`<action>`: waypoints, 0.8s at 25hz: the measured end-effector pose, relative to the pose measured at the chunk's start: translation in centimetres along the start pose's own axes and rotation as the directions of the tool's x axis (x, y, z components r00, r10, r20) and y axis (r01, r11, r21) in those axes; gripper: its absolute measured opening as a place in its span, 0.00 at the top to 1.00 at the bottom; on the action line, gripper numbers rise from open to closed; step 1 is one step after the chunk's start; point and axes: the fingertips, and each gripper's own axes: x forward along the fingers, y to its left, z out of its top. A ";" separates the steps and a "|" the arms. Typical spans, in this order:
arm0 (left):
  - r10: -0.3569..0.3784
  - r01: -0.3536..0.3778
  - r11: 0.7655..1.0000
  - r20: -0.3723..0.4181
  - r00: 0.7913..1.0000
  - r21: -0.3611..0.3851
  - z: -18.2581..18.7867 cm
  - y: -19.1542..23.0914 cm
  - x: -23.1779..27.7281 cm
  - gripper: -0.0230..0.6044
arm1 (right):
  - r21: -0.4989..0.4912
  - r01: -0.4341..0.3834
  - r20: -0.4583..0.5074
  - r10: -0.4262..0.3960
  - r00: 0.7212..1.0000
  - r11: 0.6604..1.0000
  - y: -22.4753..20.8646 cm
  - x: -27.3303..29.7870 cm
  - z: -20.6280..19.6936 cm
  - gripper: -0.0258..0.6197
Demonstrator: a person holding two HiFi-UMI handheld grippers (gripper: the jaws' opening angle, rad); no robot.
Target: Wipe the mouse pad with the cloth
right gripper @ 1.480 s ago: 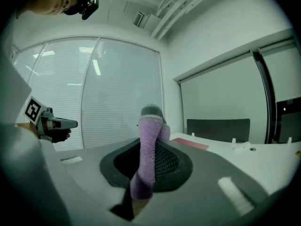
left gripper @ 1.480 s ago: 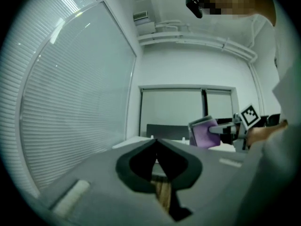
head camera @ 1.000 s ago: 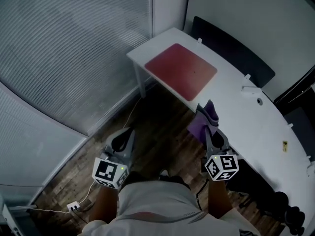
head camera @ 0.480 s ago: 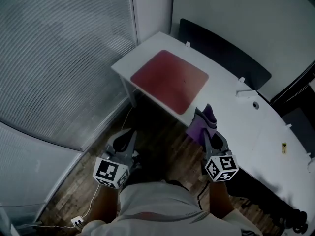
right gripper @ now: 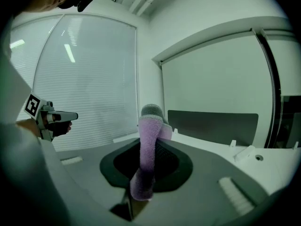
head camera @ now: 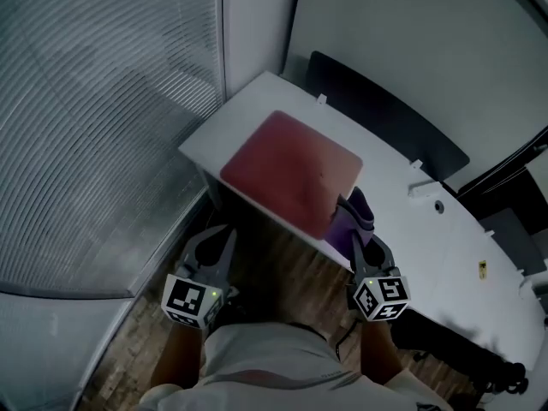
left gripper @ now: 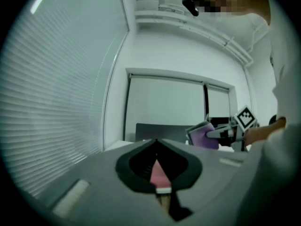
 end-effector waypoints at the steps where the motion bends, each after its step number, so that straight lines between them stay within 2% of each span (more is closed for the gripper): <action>1: -0.010 0.010 1.000 -0.004 1.000 -0.004 0.0 1.8 0.6 0.96 | -0.004 0.012 -0.004 -0.012 1.000 1.000 0.6 1.3 0.6 0.88; 6: -0.072 0.072 0.997 -0.034 0.997 -0.001 -1.3 9.1 3.8 0.96 | -0.036 0.048 -0.020 -0.049 0.999 0.998 3.8 7.2 1.1 0.88; 11: -0.092 0.091 0.996 -0.035 0.995 -0.015 -1.2 10.9 6.1 0.96 | -0.033 0.061 -0.042 -0.062 0.997 0.998 3.6 9.6 1.1 0.88; 15: -0.121 0.119 0.992 -0.051 0.991 -0.035 -1.9 12.1 9.8 0.96 | -0.013 0.083 -0.044 -0.083 0.996 0.996 1.5 12.4 1.1 0.88; 20: -0.140 0.140 0.990 -0.035 0.989 -0.022 -3.5 12.0 15.6 0.96 | 0.008 0.106 -0.030 -0.105 0.994 0.994 -3.3 16.1 -1.1 0.88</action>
